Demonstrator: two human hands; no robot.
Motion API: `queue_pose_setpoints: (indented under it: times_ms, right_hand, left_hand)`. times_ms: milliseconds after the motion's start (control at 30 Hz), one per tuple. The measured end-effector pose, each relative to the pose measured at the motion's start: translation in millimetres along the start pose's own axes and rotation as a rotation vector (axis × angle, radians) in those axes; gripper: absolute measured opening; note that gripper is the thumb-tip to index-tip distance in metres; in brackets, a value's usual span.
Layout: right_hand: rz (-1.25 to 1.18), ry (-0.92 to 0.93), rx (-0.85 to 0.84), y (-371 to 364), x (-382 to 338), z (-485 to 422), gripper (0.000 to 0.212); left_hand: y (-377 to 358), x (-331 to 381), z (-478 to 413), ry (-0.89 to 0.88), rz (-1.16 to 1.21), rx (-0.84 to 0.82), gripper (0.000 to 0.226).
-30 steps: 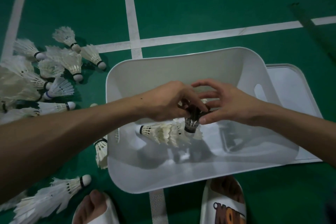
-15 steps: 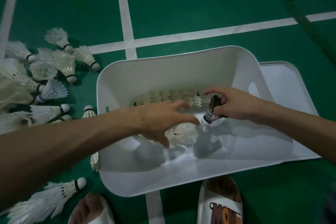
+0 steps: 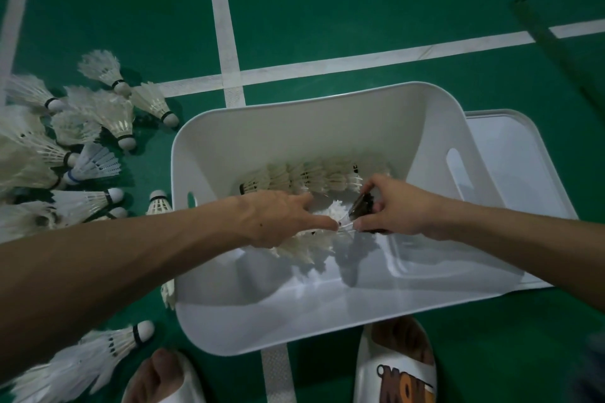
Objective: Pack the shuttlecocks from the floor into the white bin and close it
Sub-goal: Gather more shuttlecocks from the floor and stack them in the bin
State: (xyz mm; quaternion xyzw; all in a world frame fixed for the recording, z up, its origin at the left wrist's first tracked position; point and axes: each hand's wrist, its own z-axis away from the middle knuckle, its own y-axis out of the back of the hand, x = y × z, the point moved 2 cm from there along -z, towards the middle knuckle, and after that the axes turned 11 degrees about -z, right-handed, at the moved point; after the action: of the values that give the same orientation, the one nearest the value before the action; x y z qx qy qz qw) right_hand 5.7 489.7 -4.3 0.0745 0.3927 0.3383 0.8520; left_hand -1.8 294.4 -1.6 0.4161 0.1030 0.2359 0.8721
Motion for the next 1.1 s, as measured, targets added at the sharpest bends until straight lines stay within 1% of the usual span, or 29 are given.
queue_pose_setpoints:
  times_ms: [100,167,267,400,500,600,667,767,800,833,900,933,1033,1100]
  right_hand:
    - [-0.253,-0.108,-0.02,-10,7,-5,0.051]
    - [-0.346,-0.173,-0.039,-9,11,-9,0.05]
    - [-0.281,-0.19,-0.064,-4,12,-12,0.044]
    - [-0.387,-0.166,-0.034,-9,9,-13,0.046]
    - [-0.348,-0.098,0.005,-17,7,-16,0.037]
    - [-0.333,-0.074,0.045,-20,4,-18,0.033]
    - [-0.333,-0.083,0.015,-18,5,-18,0.041]
    - [-0.244,-0.141,-0.037,-15,9,-13,0.06]
    - [-0.239,-0.152,-0.041,-15,11,-12,0.064]
    - [-0.247,-0.159,-0.038,-17,13,-11,0.064]
    - [-0.248,-0.15,-0.033,-19,15,-10,0.058]
    - [-0.233,-0.145,-0.035,-19,15,-10,0.053]
    - [-0.214,-0.128,-0.027,-18,13,-11,0.045]
    - [-0.155,-0.081,-0.005,-16,10,-12,0.043]
  left_hand:
    - [1,0,-2,-0.006,-0.012,0.033,0.079]
    - [1,0,-2,-0.005,-0.001,0.041,0.076]
    - [-1,-2,-2,-0.012,0.051,0.03,0.069]
    - [-1,-4,-3,-0.014,0.065,0.008,0.071]
    - [-2,-4,-3,-0.014,0.071,0.01,0.073]
    - [-4,-4,-3,-0.013,0.074,0.023,0.075]
    - [-5,-4,-3,0.006,0.087,0.024,0.077]
    - [-6,-3,-1,0.04,0.126,0.0,0.073]
    - [-7,-2,-1,0.042,0.132,-0.009,0.075]
    - [-8,-1,-1,0.039,0.117,-0.018,0.081]
    - [-11,0,-3,0.036,0.047,-0.008,0.094]
    - [-12,0,-5,0.049,0.012,0.013,0.094]
    - [-13,-3,-6,0.089,-0.029,0.082,0.087]
    - [-12,-7,-5,0.1,-0.024,0.099,0.085]
